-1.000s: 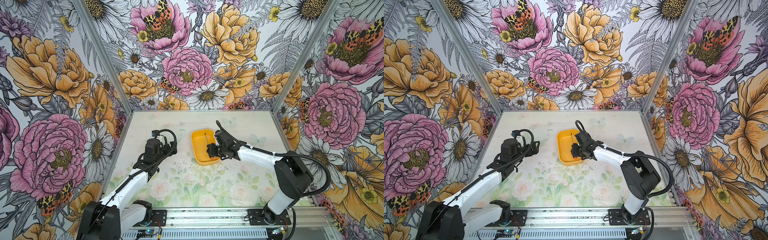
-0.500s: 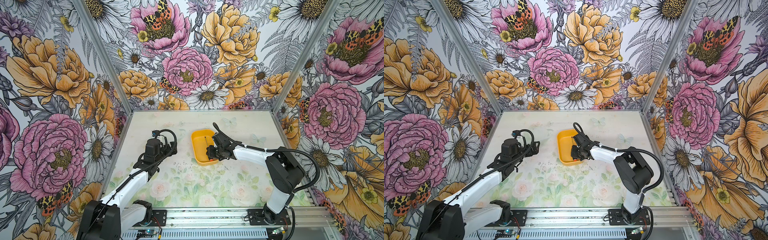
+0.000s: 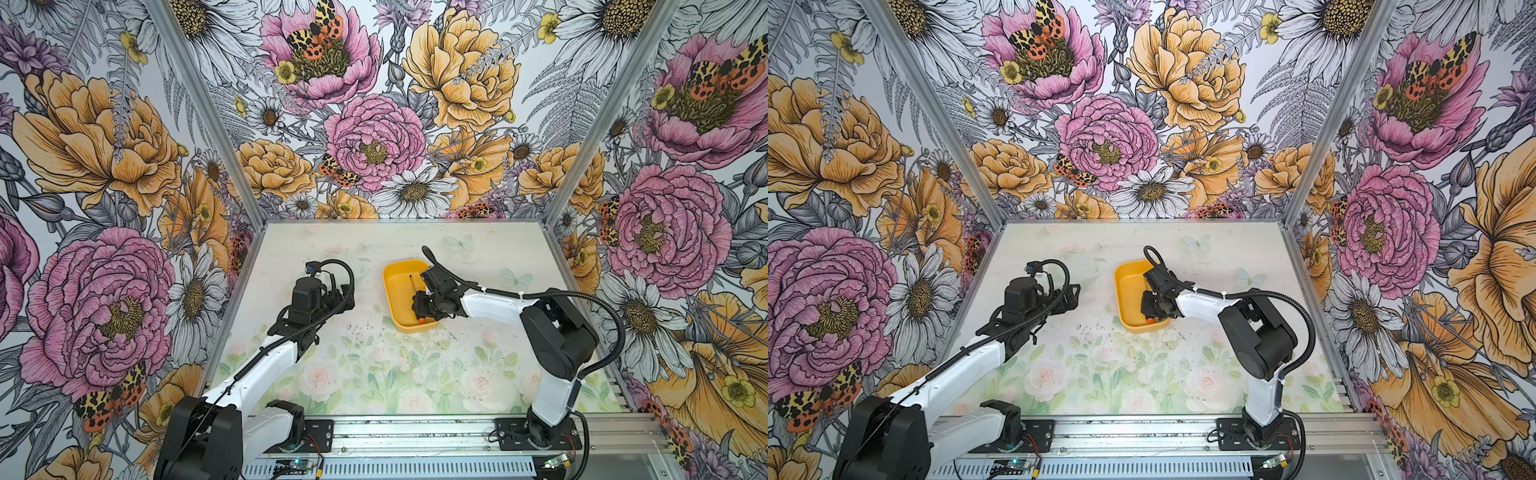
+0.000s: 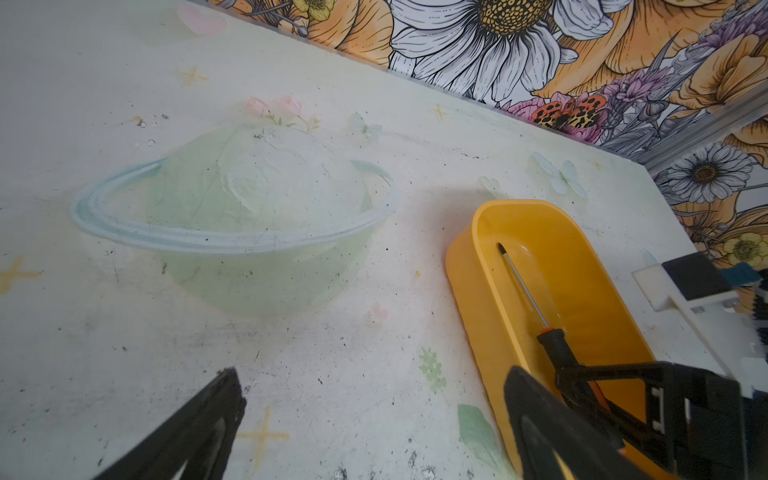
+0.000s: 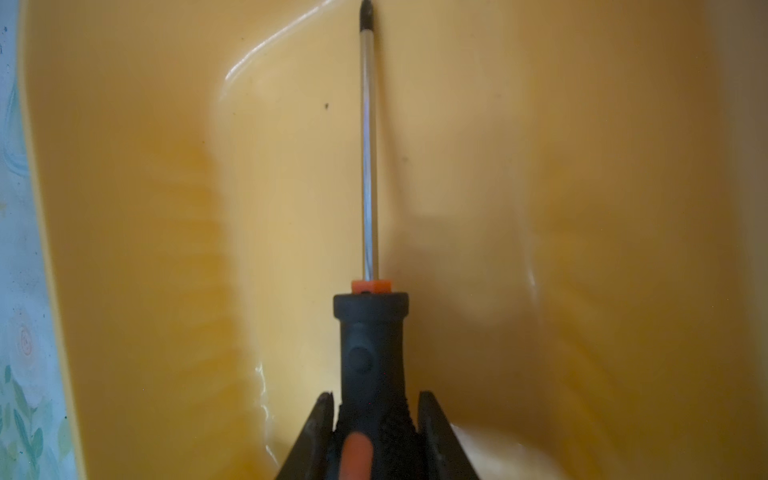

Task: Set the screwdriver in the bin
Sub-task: 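Carry the screwdriver with the right gripper over the yellow bin, then lower the screwdriver into the bin and open the right gripper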

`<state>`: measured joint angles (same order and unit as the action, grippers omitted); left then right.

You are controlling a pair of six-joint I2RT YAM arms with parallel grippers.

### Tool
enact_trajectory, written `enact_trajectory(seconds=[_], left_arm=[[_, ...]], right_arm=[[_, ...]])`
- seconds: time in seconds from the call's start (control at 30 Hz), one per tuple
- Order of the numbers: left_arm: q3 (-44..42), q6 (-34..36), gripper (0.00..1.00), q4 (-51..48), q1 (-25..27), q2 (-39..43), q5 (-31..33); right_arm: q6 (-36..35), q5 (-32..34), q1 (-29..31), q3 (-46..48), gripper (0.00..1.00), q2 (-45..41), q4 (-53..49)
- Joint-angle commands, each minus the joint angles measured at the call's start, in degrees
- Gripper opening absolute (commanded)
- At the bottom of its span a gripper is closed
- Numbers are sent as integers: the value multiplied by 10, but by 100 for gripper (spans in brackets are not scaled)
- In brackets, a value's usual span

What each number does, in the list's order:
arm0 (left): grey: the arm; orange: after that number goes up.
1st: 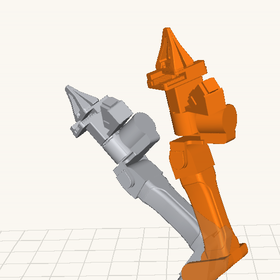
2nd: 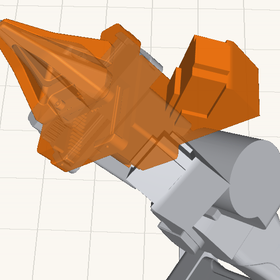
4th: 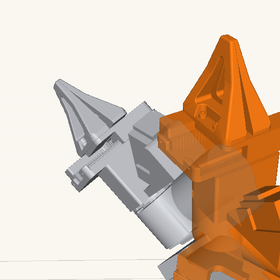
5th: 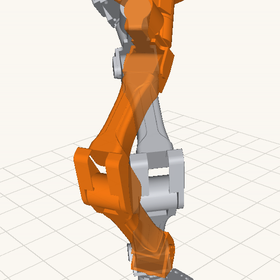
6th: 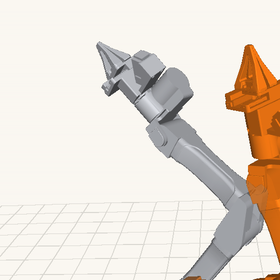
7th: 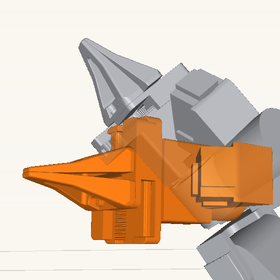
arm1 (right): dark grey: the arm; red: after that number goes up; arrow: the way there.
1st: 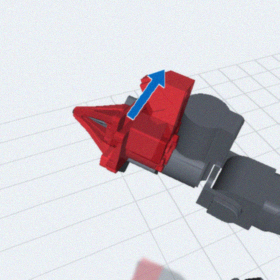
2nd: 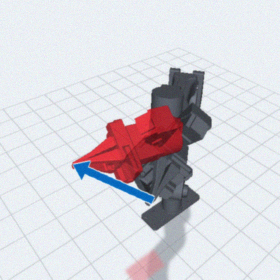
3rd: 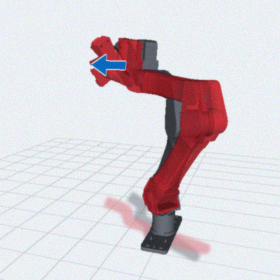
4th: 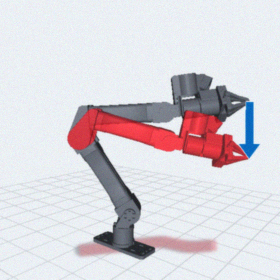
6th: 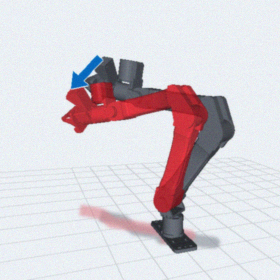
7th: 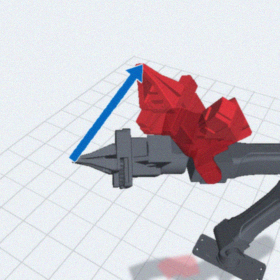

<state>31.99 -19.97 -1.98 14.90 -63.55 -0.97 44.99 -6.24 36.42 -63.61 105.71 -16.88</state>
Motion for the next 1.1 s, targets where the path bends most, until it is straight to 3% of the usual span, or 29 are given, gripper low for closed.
enact_trajectory(seconds=[0.0,0.17,0.3,0.73,1.07], left_arm=[[13,13,99,-5,5,-1,-9],[13,14,99,-5,5,-3,-11],[13,13,99,-5,4,-4,-12],[14,17,99,-7,6,-5,-12],[25,24,99,-13,6,-5,-10]], right_arm=[[-1,10,3,-13,24,16,12],[-1,11,4,-13,38,20,12],[-2,11,4,-13,42,20,12],[-14,16,4,-23,51,2,-1],[-65,54,5,-62,57,-59,-79]])
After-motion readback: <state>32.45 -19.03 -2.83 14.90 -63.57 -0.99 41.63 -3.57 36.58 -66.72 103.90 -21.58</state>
